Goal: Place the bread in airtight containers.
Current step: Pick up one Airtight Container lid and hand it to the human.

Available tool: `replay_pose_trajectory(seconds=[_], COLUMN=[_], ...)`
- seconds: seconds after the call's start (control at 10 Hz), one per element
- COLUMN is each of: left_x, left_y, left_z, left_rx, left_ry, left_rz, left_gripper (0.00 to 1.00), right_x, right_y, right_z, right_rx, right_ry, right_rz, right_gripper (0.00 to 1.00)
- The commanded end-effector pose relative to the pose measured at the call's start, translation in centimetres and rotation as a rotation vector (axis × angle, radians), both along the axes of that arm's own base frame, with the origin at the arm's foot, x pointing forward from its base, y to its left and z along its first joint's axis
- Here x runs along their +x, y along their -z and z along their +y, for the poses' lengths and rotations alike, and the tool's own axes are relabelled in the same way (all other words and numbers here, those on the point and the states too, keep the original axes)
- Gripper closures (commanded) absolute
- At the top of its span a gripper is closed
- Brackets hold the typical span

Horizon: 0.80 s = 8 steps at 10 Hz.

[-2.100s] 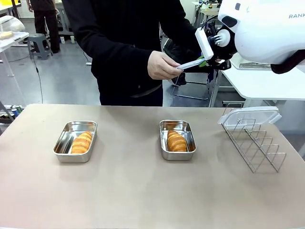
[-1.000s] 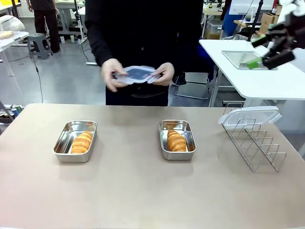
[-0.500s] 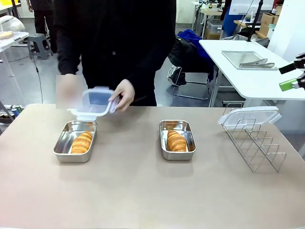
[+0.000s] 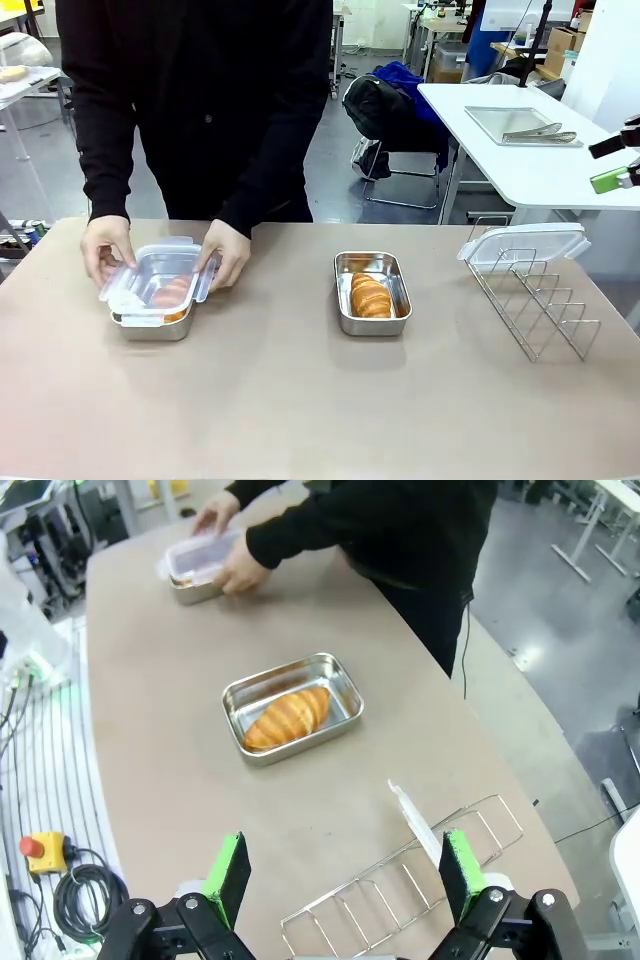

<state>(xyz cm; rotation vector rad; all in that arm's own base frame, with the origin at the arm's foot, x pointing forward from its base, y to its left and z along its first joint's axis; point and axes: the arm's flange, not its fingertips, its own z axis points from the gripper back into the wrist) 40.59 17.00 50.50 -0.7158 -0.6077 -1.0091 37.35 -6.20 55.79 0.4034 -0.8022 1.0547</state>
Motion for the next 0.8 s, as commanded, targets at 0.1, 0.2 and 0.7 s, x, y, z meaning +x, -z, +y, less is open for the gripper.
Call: replay_pose_trajectory(seconds=[0.1, 0.2, 0.7], left_x=[-0.16, -0.16, -0.16], left_y=[-0.15, -0.15, -0.15], left_z=[-0.16, -0.16, -0.16], left_rx=[0.0, 0.0, 0.0], left_ry=[0.01, 0.01, 0.01], left_rz=[-0.005, -0.005, -0.005], left_gripper=[0.0, 0.0, 0.0], right_x=[-0.02, -0.02, -0.07], right_y=[-0.02, -0.02, 0.03], right_z=[-0.06, -0.06, -0.04], right_rx=[0.009, 0.009, -0.001], right_ry=[-0.009, -0.009, 0.0], right_rz=[-0.004, -0.004, 0.004], right_gripper=[0.0, 0.0, 0.0])
